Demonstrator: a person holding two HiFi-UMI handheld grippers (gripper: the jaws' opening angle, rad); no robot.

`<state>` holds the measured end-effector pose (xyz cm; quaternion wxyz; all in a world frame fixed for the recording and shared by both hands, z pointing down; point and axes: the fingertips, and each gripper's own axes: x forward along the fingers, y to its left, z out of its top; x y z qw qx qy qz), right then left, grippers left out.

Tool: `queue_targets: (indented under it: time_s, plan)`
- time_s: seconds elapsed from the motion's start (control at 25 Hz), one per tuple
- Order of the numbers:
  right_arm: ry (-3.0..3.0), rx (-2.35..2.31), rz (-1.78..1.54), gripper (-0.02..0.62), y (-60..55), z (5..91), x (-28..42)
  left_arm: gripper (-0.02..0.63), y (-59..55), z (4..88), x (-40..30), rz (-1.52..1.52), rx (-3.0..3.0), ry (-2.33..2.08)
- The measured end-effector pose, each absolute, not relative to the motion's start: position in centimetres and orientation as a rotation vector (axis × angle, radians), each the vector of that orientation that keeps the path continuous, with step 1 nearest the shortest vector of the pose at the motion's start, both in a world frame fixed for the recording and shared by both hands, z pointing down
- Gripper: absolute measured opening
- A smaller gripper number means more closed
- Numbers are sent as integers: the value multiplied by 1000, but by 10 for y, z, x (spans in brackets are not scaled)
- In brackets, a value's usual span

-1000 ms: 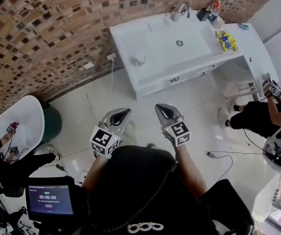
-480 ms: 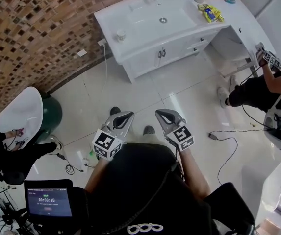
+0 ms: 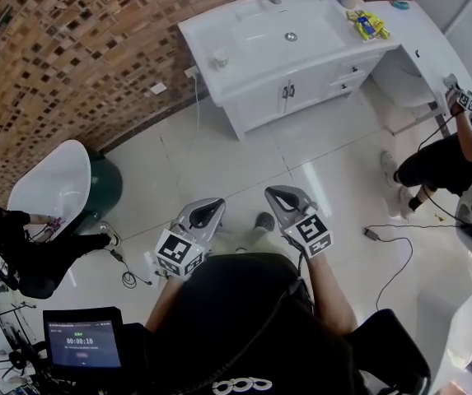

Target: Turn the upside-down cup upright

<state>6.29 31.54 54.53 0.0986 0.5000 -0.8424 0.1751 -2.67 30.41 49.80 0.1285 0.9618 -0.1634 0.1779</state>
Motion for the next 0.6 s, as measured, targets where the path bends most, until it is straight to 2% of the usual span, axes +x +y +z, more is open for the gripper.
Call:
queue_targets:
  time_s: [0.24, 0.6]
  plan:
    - [-2502, 1448, 470, -8, 312, 531, 43, 15, 299, 497, -34, 480, 2800, -470]
    - [-2389, 1598, 397, -8, 314, 504, 65, 15, 291, 491, -10, 376, 2837, -304]
